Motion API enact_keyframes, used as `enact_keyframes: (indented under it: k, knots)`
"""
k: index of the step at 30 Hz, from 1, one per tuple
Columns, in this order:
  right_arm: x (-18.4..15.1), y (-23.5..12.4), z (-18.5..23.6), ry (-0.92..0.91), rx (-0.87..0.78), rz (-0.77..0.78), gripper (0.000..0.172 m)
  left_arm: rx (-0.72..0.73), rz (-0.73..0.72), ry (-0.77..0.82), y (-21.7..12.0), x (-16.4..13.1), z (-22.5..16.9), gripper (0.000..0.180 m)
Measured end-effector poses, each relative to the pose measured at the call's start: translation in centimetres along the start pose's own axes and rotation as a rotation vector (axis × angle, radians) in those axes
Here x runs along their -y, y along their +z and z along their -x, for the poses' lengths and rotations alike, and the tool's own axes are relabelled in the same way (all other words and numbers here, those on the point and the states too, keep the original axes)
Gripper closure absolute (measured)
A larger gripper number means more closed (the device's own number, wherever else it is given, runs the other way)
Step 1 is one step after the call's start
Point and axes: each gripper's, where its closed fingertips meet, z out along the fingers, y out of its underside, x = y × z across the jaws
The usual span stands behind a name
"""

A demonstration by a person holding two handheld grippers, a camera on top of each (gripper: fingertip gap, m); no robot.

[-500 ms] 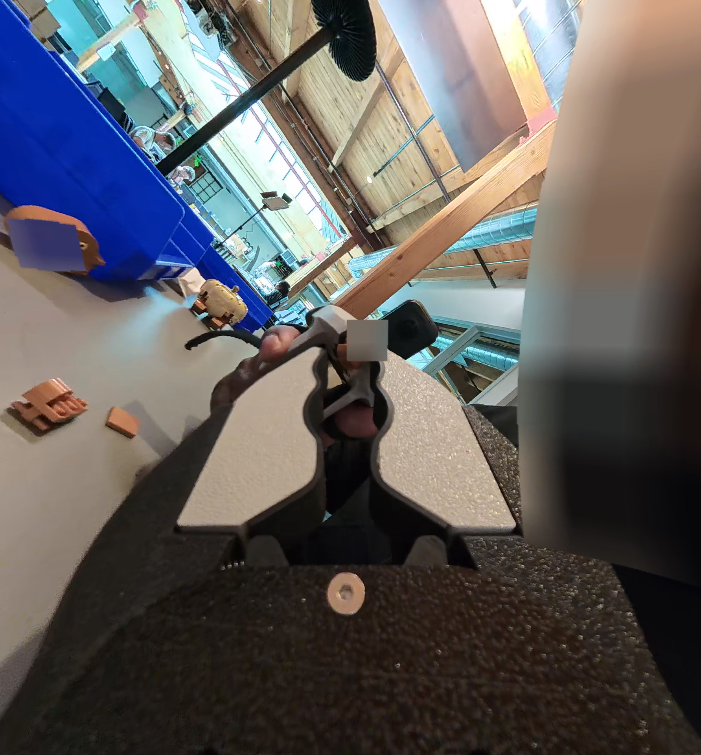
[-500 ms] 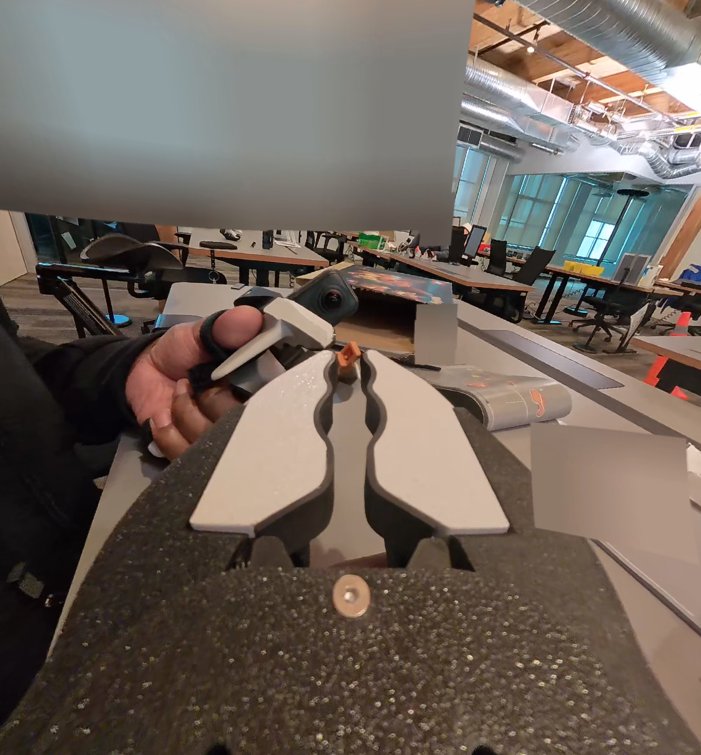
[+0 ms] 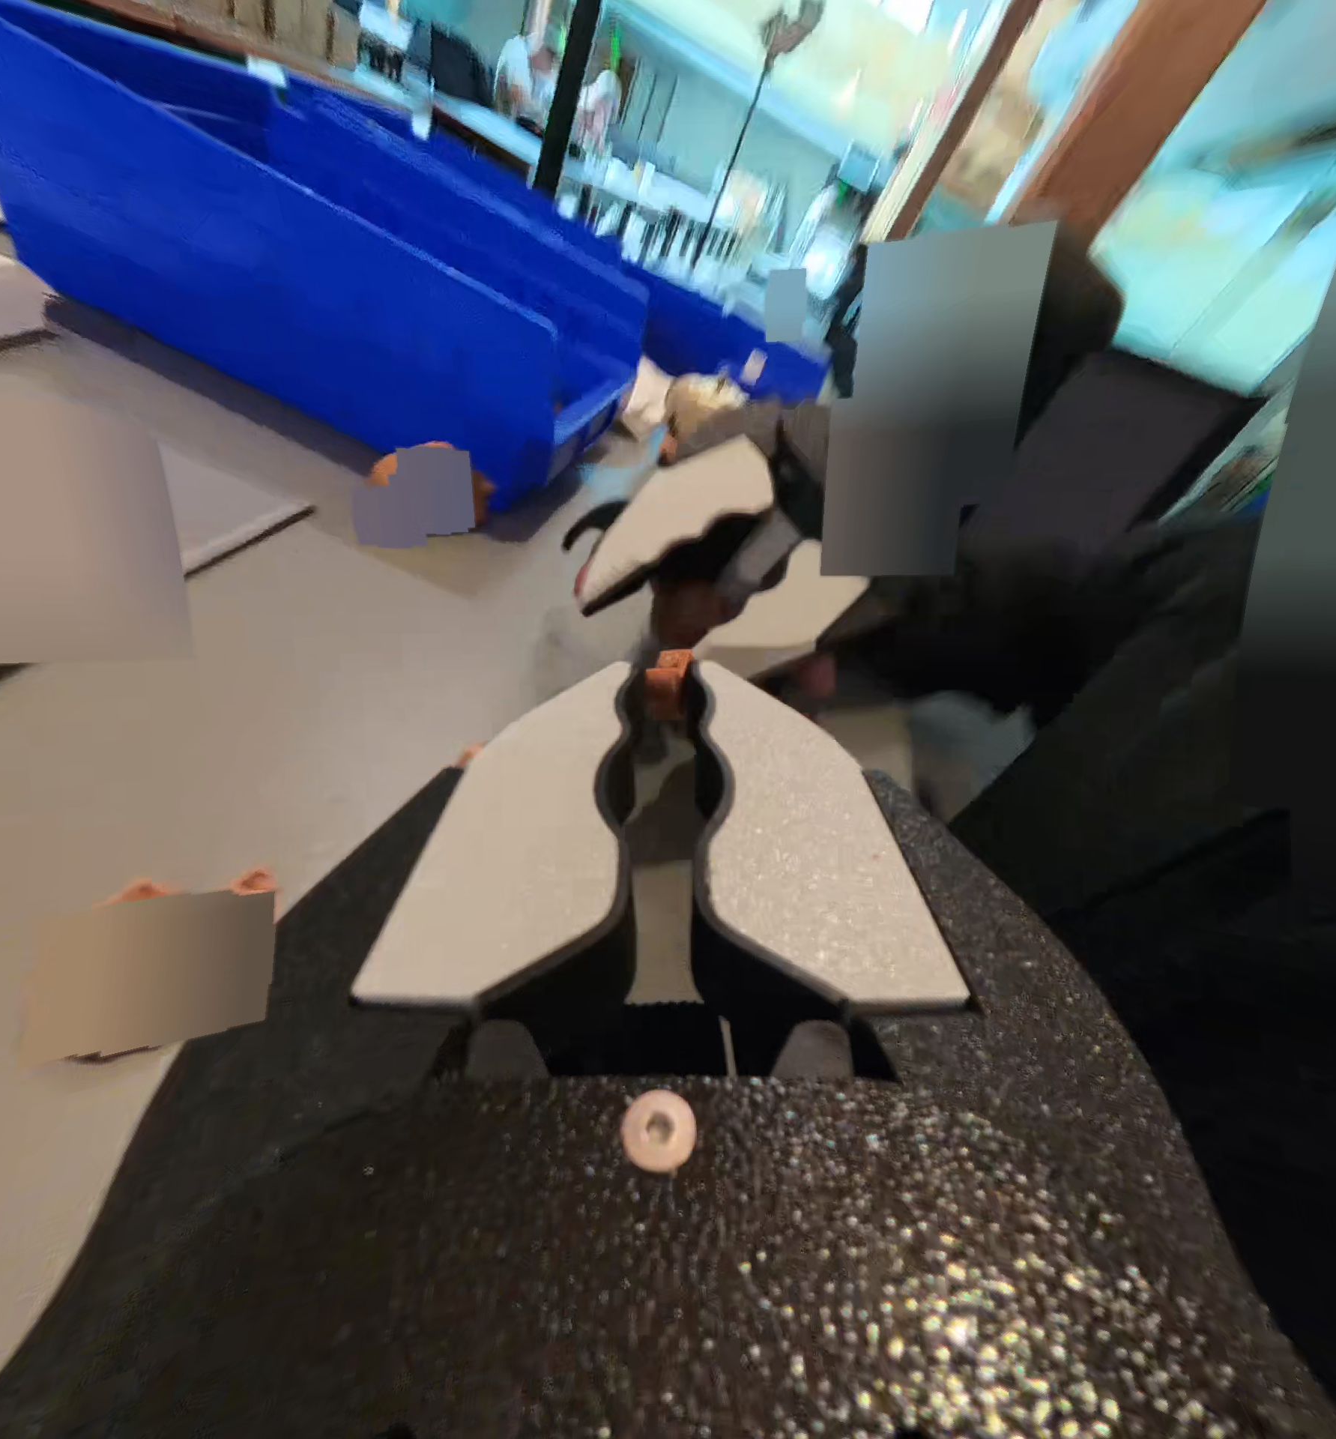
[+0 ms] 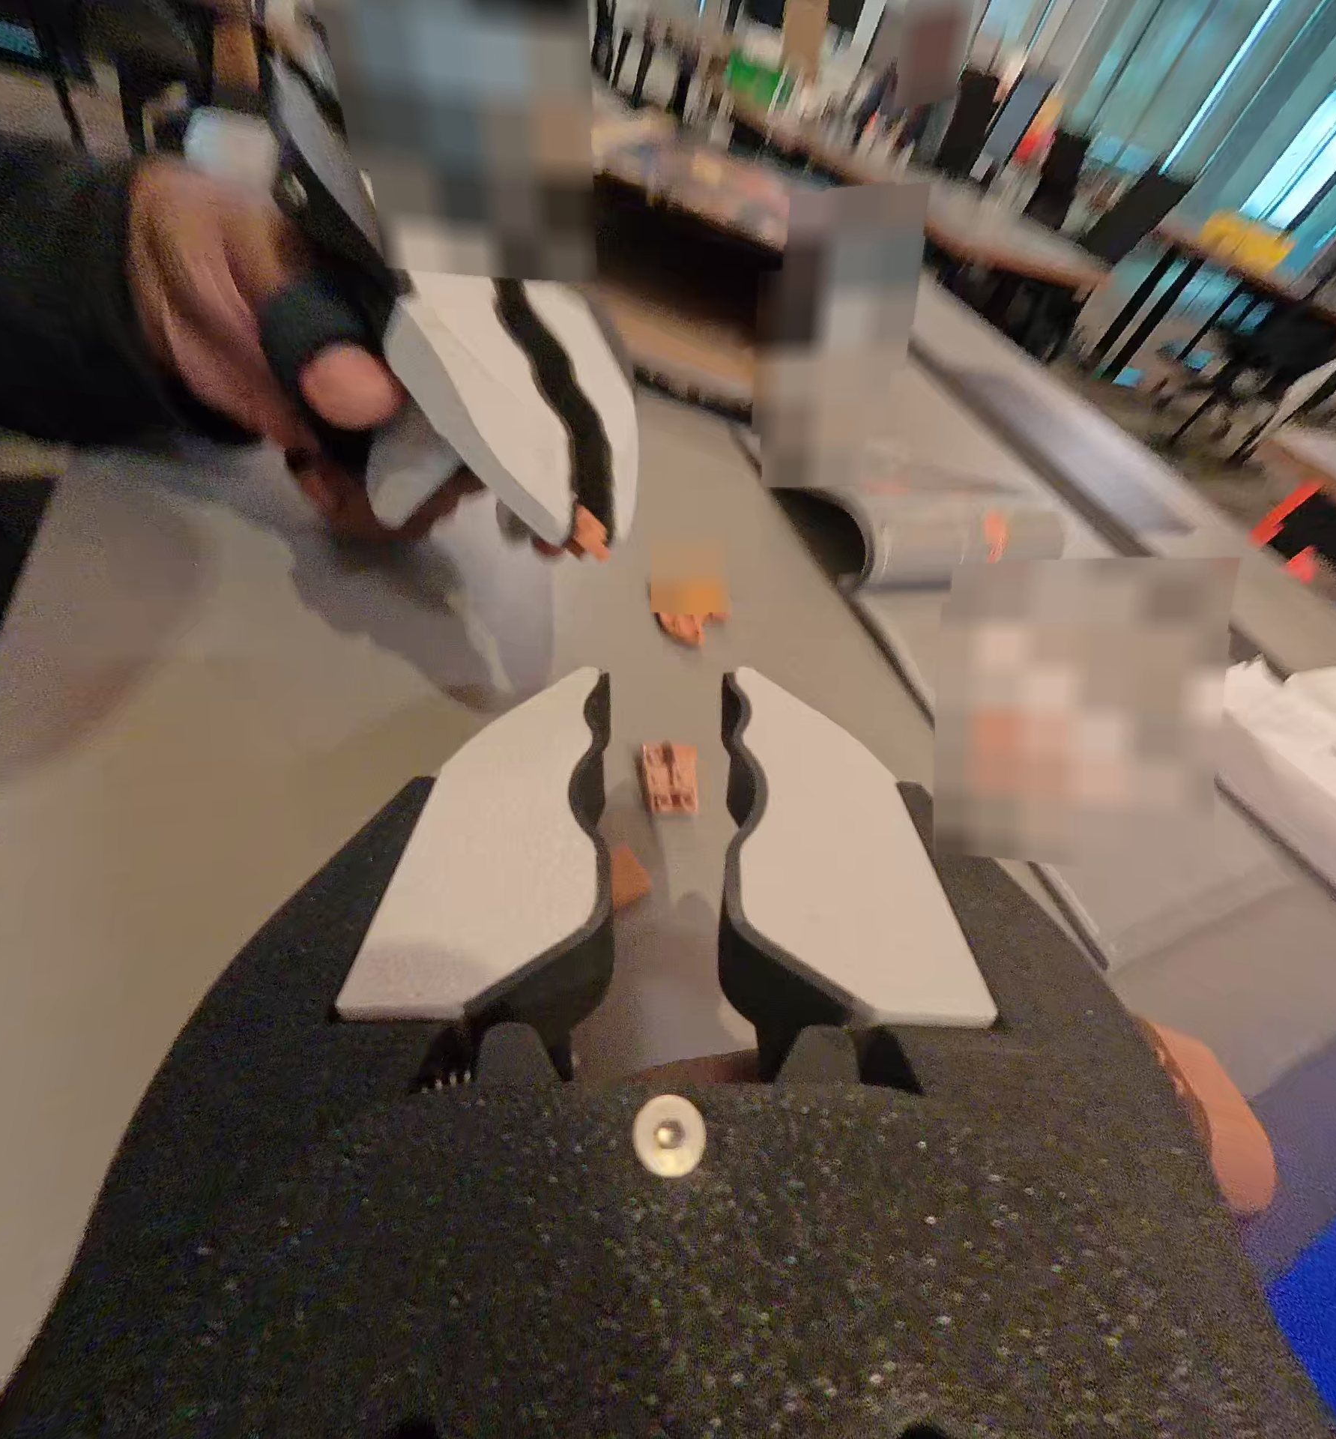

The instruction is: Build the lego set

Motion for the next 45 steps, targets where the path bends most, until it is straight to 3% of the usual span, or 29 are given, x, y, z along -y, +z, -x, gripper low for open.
enact_keyframes:
  k: [4,9,15,19,26,38,45]
  knots:
    - [-3.8,1.1,-0.7,-0.071,0.126,0.218,0.137,0.094,0.244,0.337,0.8,-1.5,1.8,0.171]
    - [-5.0,2.4,-0.9,-0.144,0.255,0.286,0.137,0.106,0.434,0.595,1.9,-2.5,5.0,0.171]
    - [-4.9,2.5,-0.7,-0.086,0.324,0.248,0.148,0.046,0.450,0.596,2.3,-3.7,5.7,0.171]
    - [-5.7,2.7,-0.1,-0.103,0.357,0.315,0.149,0.064,0.464,0.599,1.9,-4.1,6.1,0.171]
    - [-5.6,2.9,-0.3,-0.113,0.321,0.317,0.158,0.073,0.464,0.620,2.2,-4.6,5.7,0.170]
    - [-5.7,3.1,-0.5,-0.070,0.299,0.333,0.149,0.131,0.514,0.703,2.5,-5.3,6.0,0.170]
    - [-5.9,3.2,-0.4,-0.052,0.312,0.354,0.156,0.143,0.513,0.702,2.6,-5.3,6.1,0.170]
